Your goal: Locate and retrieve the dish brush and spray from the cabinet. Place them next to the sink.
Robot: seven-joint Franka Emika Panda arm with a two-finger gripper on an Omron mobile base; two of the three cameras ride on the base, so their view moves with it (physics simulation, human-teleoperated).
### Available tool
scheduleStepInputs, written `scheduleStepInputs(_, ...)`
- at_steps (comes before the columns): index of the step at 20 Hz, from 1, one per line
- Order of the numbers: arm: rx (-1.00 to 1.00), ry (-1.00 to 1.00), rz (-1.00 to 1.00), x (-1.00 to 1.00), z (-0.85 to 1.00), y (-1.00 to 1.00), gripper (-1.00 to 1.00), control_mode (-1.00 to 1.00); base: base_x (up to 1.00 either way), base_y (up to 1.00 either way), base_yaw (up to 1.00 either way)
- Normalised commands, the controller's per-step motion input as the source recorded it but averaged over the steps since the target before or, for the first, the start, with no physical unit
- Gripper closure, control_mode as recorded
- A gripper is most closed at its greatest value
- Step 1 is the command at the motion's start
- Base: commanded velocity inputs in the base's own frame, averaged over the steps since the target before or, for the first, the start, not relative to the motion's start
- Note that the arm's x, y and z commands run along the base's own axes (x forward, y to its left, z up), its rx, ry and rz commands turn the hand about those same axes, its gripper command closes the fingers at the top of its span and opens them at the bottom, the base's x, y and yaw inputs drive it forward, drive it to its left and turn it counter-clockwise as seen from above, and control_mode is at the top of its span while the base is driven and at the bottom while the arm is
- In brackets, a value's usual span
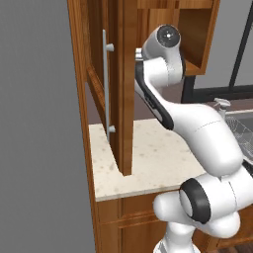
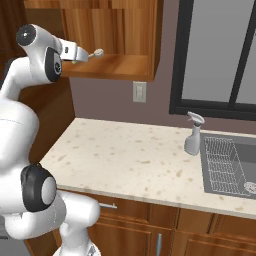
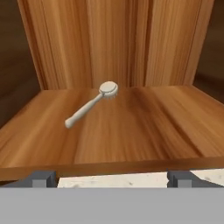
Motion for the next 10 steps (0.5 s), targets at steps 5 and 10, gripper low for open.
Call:
scheduleStepInputs(5,-0.02,0.0,-0.01,0.45,-0.03,0.24,-1.0,-1.0,0.0,0.0,0.0)
scheduleStepInputs(10,-0.02,0.0,-0.02,0.49,-0.02,0.24,-1.0,-1.0,0.0,0.0,0.0)
